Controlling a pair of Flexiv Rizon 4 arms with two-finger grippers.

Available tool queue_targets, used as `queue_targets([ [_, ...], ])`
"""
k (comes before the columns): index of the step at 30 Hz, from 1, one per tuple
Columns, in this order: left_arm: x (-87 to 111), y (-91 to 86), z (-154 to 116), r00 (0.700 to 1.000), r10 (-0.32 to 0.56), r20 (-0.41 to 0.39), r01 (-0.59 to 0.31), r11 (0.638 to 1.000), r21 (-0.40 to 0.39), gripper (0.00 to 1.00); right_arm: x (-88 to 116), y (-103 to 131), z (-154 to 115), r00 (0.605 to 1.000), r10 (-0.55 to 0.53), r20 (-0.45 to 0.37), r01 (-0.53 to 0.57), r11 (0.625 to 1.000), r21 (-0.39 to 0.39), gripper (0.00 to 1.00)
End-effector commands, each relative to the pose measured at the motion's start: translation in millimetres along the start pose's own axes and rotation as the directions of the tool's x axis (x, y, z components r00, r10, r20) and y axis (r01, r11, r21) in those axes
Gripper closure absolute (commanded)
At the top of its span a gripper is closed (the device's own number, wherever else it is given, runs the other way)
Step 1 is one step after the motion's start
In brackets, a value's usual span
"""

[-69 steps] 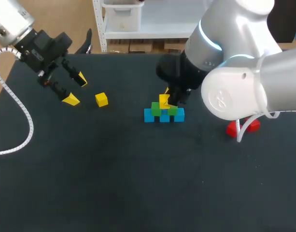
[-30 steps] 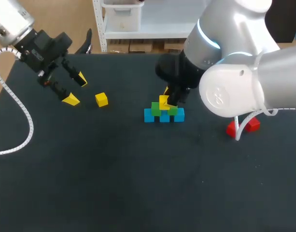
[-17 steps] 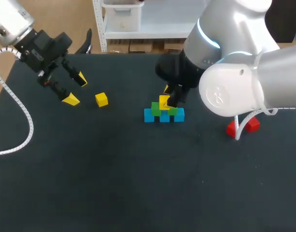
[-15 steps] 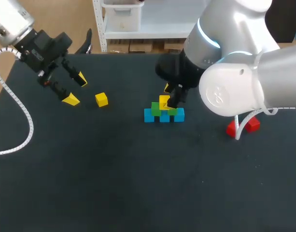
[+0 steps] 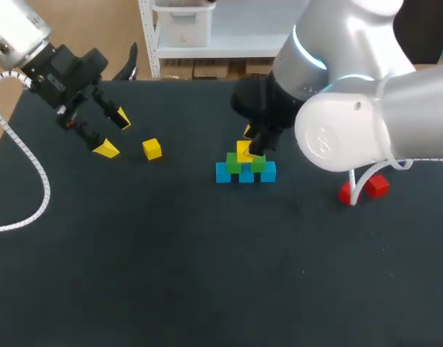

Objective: Place the blue cubes, place green cubes on the blue cubes, place the yellow cubes on the green cubes, then place the red cubes on the yellow cubes, and place purple cube on the red cubes.

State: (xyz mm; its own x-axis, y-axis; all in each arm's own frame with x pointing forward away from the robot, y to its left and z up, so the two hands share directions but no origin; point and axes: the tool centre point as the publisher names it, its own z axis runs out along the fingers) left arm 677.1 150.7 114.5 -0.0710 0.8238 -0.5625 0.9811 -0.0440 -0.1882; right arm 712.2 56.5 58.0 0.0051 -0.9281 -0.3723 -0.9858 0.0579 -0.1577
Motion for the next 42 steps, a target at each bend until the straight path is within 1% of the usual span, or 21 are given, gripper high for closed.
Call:
queue_targets([
  [1,0.5,1.3,-0.1,1.0,0.002,0.0,-0.002,1.0,0.001,0.0,-1.1,-3.3,1.5,1.0,-0.003,-0.001,0.003,1.0,-0.01,0.53],
  [4,0.5,1.3,-0.1,1.0,0.002,0.0,-0.002,1.0,0.001,0.0,0.2,-2.9,0.3,1.0,-0.003,-0.001,0.003,1.0,-0.01,0.51],
  [15,0.5,1.3,-0.1,1.0,0.002,0.0,-0.002,1.0,0.001,0.0,5.9,2.4,-4.8,1.0,0.013,-0.005,-0.013,1.0,-0.004,0.52],
  [27,0.5,1.3,-0.1,1.0,0.002,0.0,-0.002,1.0,0.001,0.0,2.1,5.3,-1.5,1.0,0.004,0.011,-0.003,1.0,-0.009,0.52],
  [32,0.5,1.3,-0.1,1.0,0.002,0.0,-0.002,1.0,0.001,0.0,-0.2,4.2,-1.1,1.0,-0.005,0.012,0.006,1.0,-0.012,0.56],
  [34,0.5,1.3,-0.1,1.0,0.002,0.0,-0.002,1.0,0.001,0.0,-0.3,4.2,-1.2,1.0,-0.007,0.011,0.007,1.0,-0.014,0.61],
  [35,0.5,1.3,-0.1,1.0,0.002,0.0,-0.002,1.0,0.001,0.0,-0.2,4.2,-1.2,1.0,-0.007,0.01,0.007,1.0,-0.014,0.62],
  [39,0.5,1.3,-0.1,1.0,0.002,0.0,-0.002,1.0,0.001,0.0,0.9,5.2,-1.7,1.0,-0.004,0.007,0.004,1.0,-0.016,0.62],
  [42,0.5,1.3,-0.1,1.0,0.002,0.0,-0.002,1.0,0.001,0.0,1.9,5.8,-2.1,1.0,-0.001,0.005,0.001,1.0,-0.015,0.6],
])
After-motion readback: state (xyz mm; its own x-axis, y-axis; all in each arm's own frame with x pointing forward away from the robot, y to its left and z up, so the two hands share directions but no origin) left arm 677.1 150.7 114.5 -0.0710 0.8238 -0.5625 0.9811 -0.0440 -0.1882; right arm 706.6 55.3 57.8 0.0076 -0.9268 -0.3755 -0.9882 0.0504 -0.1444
